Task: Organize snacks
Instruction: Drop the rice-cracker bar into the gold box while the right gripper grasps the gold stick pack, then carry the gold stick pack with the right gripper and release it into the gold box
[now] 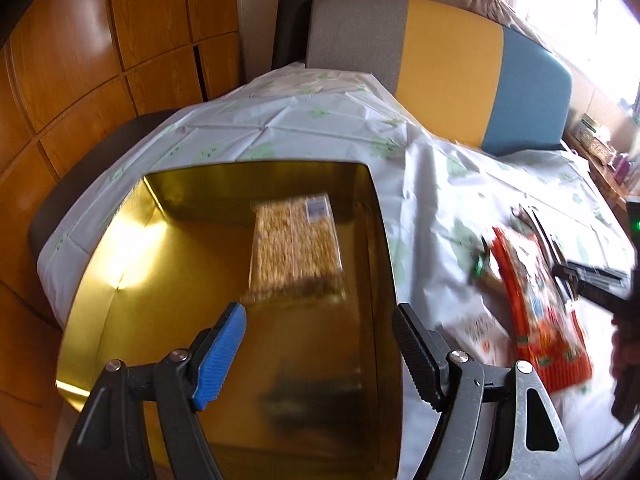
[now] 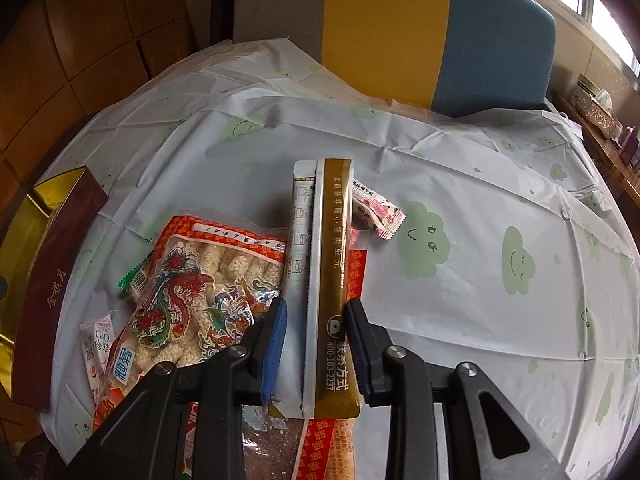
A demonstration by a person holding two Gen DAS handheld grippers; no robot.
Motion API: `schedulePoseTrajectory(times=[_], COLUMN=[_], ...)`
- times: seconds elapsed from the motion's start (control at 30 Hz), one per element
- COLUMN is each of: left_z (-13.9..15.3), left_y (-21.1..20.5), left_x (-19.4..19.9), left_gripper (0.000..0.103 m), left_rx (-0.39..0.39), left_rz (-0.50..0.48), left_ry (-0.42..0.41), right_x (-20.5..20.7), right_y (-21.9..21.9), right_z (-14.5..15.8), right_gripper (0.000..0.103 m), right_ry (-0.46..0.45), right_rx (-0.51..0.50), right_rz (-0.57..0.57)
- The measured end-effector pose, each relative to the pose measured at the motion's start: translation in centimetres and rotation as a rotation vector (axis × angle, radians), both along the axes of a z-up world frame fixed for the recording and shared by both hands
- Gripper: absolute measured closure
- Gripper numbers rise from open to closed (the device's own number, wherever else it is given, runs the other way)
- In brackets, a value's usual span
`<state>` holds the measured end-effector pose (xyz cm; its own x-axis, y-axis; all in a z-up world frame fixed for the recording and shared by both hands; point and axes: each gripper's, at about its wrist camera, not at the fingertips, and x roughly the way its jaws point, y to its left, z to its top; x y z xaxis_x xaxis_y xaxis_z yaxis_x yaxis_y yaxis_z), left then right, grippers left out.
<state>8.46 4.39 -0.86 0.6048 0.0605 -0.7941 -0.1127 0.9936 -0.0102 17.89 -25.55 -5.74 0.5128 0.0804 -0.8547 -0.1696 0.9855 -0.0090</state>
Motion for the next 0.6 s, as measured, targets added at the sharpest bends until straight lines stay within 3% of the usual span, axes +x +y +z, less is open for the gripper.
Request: schedulePoseTrajectory(times=[0.1,0.27,0.33,0.43,0.6], left_z=[-0.1,0.1,0.2,0.3,0.1], left_y=[-0.4,-0.8,-0.8,-0.9,-1.2], left_x=[-1.4,-2.9,-3.4,-4.0,-4.6], left_gripper=[0.027,0.027,0.027,0.027,0.027], left_rx=[0.013,0.033,0.042,0.039,0.053], left_rz=[-0.011,-0.031,-0.035,-0.039,-0.051], left_ry=[0.001,-0.009,-0.018,-0.013,-0.010], right_x=[-0.1,-0.1,-0.4,-0.2,-0.2], right_y=[-0.1,-0.5,-0.7,-1.8,-1.5], right_z=[0.3,0.5,0.3,0.6,0.6], right_gripper=[0.086,0.087,0.083,0.061,0.053], right_ry=[0.003,0.051,0.057,0.077,0.064], right_rx=[0.010,0.077,0.099,0.212,0.248], right_rz=[-0.004,0.020,0.014,-0.033,-0.043])
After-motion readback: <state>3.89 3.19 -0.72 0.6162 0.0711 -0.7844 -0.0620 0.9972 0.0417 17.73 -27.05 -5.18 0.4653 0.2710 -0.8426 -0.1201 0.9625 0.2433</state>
